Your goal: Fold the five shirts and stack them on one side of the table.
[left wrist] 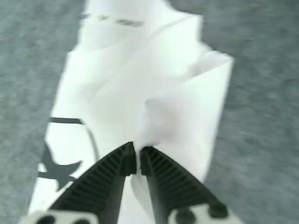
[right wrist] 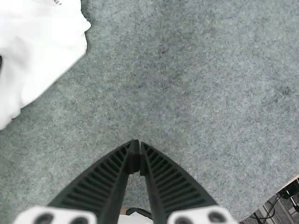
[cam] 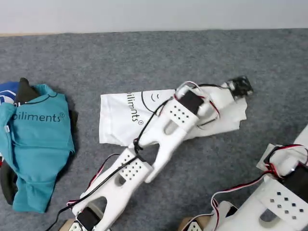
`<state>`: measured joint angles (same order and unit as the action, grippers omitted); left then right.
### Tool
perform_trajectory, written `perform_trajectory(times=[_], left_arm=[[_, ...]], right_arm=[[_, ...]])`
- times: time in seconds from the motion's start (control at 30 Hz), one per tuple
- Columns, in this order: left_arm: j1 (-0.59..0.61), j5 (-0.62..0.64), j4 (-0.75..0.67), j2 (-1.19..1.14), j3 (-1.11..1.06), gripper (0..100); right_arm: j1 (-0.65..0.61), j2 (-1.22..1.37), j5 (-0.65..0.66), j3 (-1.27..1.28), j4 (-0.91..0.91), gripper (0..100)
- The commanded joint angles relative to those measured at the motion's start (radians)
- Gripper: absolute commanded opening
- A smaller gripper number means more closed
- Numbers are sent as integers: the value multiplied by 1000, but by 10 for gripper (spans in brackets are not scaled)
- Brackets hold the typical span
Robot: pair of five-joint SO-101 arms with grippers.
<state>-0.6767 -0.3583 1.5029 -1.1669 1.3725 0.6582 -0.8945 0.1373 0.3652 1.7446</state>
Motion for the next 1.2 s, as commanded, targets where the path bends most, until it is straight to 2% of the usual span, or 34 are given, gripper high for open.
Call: perform_trajectory(times=[0.0, 0.1, 0.37, 0.63, 0.83, 0.9, 1.07, 1.17], left_arm=[[44, 3, -78, -3, 36, 9], [58, -29, -104, -34, 36, 19], [94, -41, -74, -81, 36, 189], [137, -101, -12, -72, 50, 192], [157, -101, 103, -72, 257, 192], [149, -101, 157, -71, 318, 192], [112, -95, 244, 20, 305, 192], [84, -66, 253, 55, 298, 178]], right_arm=[[12, -12, 12, -9, -4, 10], [12, -12, 12, -9, -2, 10], [12, -12, 12, -9, 2, 10], [12, -12, 6, -9, 2, 10], [12, -12, 5, -9, 2, 10], [12, -12, 5, -9, 2, 10], [12, -12, 3, -9, -1, 10], [12, -12, 3, -9, -4, 10]])
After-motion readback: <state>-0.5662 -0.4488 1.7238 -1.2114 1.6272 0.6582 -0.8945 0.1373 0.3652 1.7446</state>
